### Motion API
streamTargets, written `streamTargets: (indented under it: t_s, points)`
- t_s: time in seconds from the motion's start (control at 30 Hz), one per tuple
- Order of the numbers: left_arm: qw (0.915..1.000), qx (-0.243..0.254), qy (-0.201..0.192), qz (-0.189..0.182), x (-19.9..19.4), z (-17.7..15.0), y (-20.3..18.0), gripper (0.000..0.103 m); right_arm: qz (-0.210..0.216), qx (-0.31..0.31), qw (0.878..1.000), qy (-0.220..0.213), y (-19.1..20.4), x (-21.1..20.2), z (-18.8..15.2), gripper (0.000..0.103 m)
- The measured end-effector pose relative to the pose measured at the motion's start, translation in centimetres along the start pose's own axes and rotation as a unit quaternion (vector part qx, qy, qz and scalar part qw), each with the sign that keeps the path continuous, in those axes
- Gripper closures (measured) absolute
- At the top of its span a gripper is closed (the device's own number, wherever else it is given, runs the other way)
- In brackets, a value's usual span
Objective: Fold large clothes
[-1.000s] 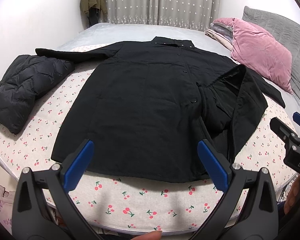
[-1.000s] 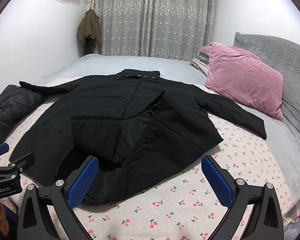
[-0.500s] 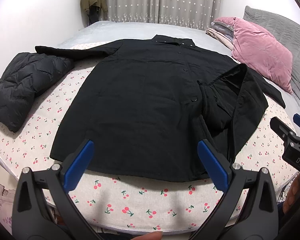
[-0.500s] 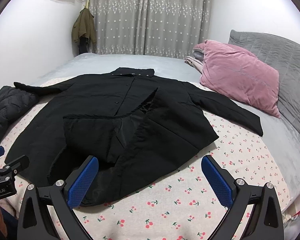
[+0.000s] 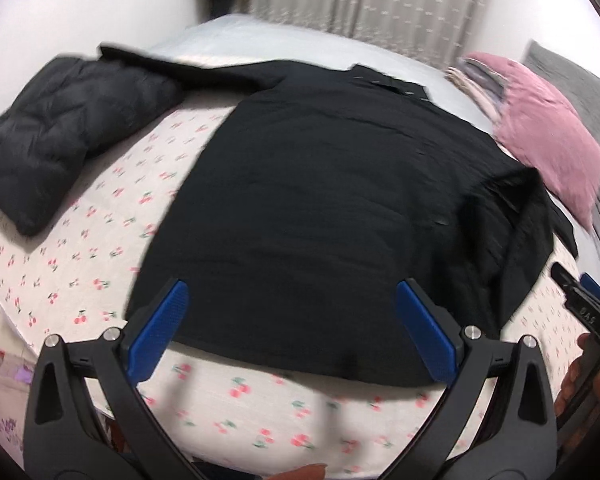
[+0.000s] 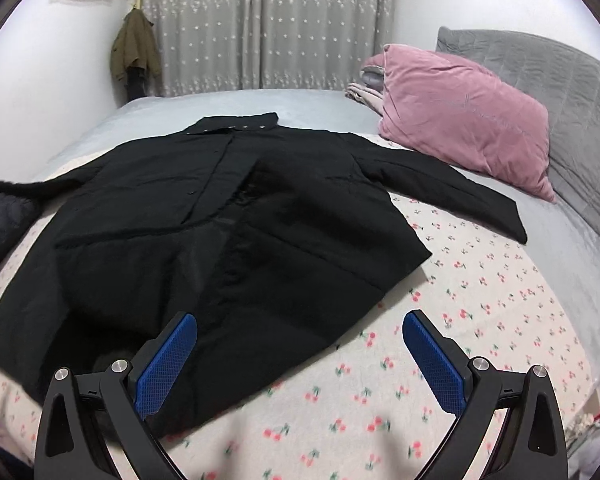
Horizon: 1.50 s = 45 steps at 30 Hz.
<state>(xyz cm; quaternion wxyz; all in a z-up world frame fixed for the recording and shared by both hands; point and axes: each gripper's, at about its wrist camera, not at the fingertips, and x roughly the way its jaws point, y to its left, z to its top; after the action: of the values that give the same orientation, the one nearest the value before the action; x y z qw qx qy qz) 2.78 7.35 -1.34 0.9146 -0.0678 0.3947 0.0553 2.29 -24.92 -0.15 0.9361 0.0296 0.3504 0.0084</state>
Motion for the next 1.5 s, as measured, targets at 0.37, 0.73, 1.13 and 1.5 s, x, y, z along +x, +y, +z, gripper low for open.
streamTargets:
  t_s: [0.37,0.73,1.13,1.5]
  points:
    - [0.9938,-0.073,0.076,0.033,5.9,0.6,5.4,0.000,0.000,-0.053,0.998,-0.034,3.4,6.0,5.3,0.000]
    - [0.9957,-0.063,0.059,0.034,5.2,0.3,6.7,0.000,-0.104,0.156,0.982,0.037,-9.6,3.0,-0.5,0.000]
    - [0.9988,-0.029,0.040,0.002,3.9,0.1,5.8,0.000,0.025,0.276,0.959,-0.065,-14.5,-5.3,-5.8,0.000]
    - [0.9714,0.196,-0.011,-0.133,-0.5,-4.6,-6.1,0.000,0.151,0.099,0.984,0.002,-4.9,-2.2,-4.1,0.001]
